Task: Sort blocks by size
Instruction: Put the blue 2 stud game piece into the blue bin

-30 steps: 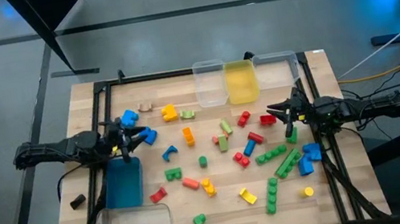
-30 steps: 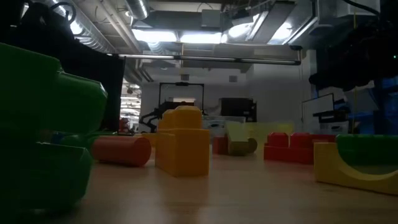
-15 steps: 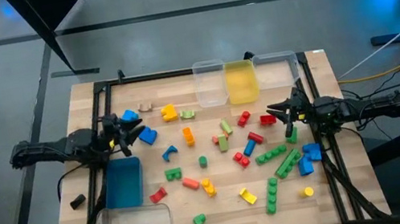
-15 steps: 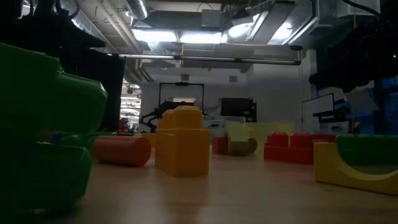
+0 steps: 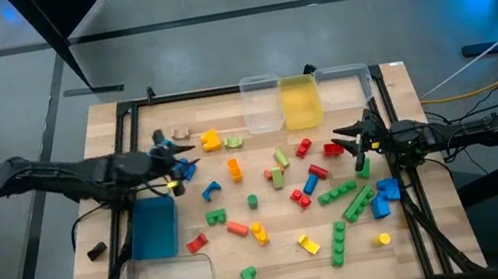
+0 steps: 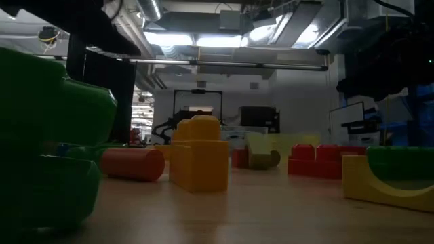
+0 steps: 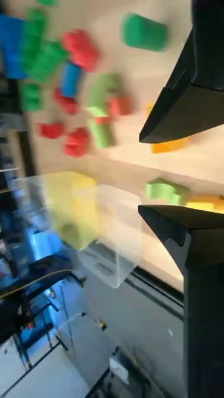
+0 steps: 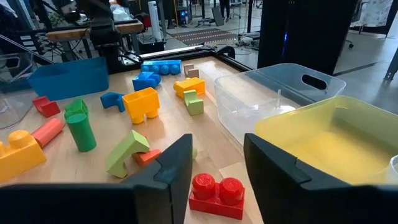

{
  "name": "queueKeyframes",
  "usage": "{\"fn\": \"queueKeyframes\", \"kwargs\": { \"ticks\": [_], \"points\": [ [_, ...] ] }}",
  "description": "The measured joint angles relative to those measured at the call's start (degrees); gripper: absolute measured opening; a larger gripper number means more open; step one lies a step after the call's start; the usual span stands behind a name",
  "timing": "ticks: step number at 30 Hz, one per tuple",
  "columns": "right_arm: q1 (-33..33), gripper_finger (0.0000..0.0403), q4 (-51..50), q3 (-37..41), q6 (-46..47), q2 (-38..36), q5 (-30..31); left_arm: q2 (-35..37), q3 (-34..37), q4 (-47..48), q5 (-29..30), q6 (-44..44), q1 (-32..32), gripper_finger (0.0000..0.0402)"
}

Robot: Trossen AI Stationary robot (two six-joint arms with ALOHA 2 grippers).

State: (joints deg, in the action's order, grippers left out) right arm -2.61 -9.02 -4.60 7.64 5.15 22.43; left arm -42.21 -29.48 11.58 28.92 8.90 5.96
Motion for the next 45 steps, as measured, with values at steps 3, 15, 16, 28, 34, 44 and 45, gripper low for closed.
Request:
{"fn": "queueKeyframes", "kwargs": {
  "ticks": [3, 15, 16, 28, 34, 44, 45],
  "points": [
    [0.0, 0.0147, 0.0, 0.0, 0.0, 0.0, 0.0, -4.9, -0.3, 0.4, 0.0, 2.5, 0.0, 0.0157],
    [0.0, 0.0147, 0.0, 0.0, 0.0, 0.0, 0.0, -14.0, -0.4, 10.1, 0.0, -1.6, 0.0, 0.0156],
    [0.0, 0.0147, 0.0, 0.0, 0.0, 0.0, 0.0, -14.3, -0.4, 11.1, -0.1, -2.1, 0.0, 0.0156],
    [0.0, 0.0147, -0.1, 0.0, 0.0, 0.0, 0.0, -16.3, -6.6, 25.1, -1.3, -10.5, -1.7, 0.0156],
    [0.0, 0.0147, -0.1, 0.0, 0.0, 0.0, 0.0, -16.7, -8.7, 28.9, -4.7, -13.3, -5.8, 0.0156],
    [0.0, 0.0147, -0.1, 0.0, 0.0, 0.0, 0.0, -18.5, -8.7, 35.2, -24.7, -46.6, -13.2, 0.0156],
    [0.0, 0.0147, -0.1, 0.0, 0.0, 0.0, 0.0, -18.4, -8.7, 36.1, -26.6, -49.8, -13.7, 0.0156]
  ]
}}
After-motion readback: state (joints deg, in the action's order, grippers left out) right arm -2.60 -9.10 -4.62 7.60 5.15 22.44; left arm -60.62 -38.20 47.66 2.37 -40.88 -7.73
